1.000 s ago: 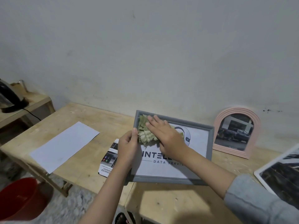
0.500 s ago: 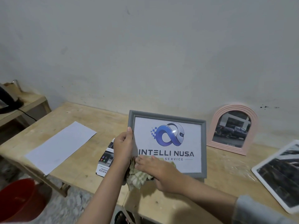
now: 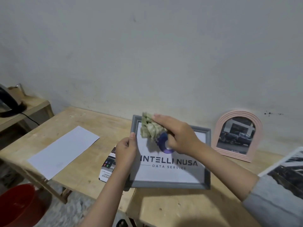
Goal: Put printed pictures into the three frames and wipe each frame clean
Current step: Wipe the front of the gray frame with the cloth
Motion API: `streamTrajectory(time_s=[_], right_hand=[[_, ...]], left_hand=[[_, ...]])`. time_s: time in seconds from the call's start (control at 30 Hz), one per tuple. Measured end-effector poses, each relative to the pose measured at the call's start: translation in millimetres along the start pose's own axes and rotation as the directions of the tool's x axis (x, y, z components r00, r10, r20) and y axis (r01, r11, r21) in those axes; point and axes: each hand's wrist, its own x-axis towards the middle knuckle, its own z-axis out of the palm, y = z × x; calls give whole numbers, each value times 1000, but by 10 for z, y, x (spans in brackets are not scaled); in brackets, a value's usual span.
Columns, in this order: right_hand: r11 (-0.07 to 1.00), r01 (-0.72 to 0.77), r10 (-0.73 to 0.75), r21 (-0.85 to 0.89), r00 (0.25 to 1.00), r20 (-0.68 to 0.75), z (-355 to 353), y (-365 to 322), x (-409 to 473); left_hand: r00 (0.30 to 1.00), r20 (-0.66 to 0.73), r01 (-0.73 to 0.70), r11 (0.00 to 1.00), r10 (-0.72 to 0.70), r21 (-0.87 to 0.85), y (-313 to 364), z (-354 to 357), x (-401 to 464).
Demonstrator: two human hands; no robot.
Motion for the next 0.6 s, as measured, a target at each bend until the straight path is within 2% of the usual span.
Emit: streamTrajectory(time_s=[0.07,0.23,0.47,0.6], right_hand=[[990,68,-76,-127,995,-58,60,-2,209],[885,254,-251,-390,966,58,350,23,343],[843,284,-306,-457,952,28,334,255,151],[825,290,-332,-484,943,-1,227,505,37]], left_hand=[[999,23,-24,1000,24,9,56,62,-60],[998,45,-51,999,50,17,162,119,-139],[999,40,14,999,-13,-36,-51,-100,-73],[996,30,89,983,-85,-158,-68,-249,17]])
